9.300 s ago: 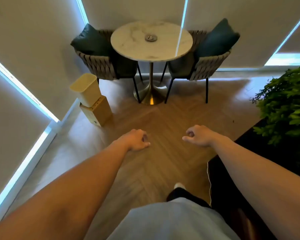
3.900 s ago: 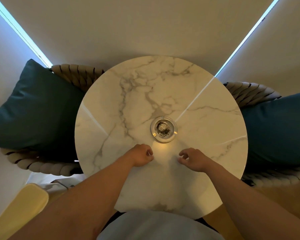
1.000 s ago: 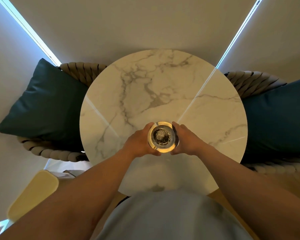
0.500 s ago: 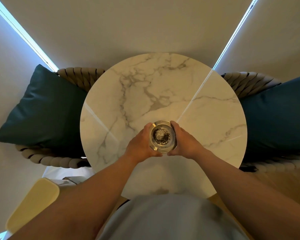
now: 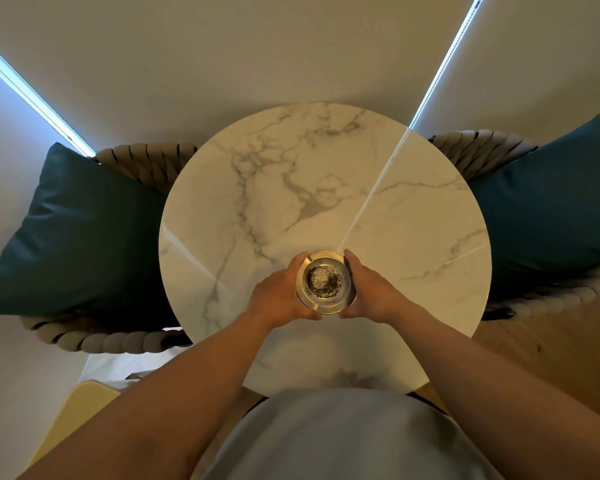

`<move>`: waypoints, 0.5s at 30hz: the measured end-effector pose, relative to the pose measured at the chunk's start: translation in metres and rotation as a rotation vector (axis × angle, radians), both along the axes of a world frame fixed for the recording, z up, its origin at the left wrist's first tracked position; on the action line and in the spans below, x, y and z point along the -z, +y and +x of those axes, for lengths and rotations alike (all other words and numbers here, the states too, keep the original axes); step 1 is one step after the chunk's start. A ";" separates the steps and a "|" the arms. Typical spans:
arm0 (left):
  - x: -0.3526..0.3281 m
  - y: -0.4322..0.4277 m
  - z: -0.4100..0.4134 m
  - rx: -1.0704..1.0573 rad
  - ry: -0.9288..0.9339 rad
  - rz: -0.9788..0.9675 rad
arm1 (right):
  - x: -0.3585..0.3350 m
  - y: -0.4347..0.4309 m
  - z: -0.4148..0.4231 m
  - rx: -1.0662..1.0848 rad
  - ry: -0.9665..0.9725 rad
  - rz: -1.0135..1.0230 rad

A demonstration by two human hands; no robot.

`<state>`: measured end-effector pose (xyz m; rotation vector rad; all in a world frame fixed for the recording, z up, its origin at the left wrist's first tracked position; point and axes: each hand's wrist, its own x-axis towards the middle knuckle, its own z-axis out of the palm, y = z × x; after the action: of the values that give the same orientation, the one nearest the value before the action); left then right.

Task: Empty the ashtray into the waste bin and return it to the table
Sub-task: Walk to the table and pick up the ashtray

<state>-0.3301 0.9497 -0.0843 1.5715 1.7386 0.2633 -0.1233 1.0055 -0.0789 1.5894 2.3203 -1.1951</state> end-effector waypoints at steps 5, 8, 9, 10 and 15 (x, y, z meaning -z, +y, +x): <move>-0.002 -0.013 0.002 -0.020 0.027 0.014 | 0.000 -0.011 0.000 -0.006 -0.009 0.024; -0.005 -0.021 0.007 -0.047 0.043 0.023 | -0.003 -0.014 0.002 -0.036 -0.015 0.039; -0.006 -0.024 0.009 -0.056 0.045 0.027 | -0.004 -0.015 0.003 -0.051 -0.015 0.045; -0.007 -0.027 0.011 -0.066 0.047 0.031 | -0.005 -0.016 0.005 -0.066 -0.013 0.050; -0.012 -0.049 0.036 -0.118 0.058 0.039 | -0.010 -0.024 0.024 -0.136 0.022 0.054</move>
<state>-0.2942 0.9003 -0.0728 1.5193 1.8849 0.3138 -0.0989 0.9820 -0.0689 1.4142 2.4490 -1.1348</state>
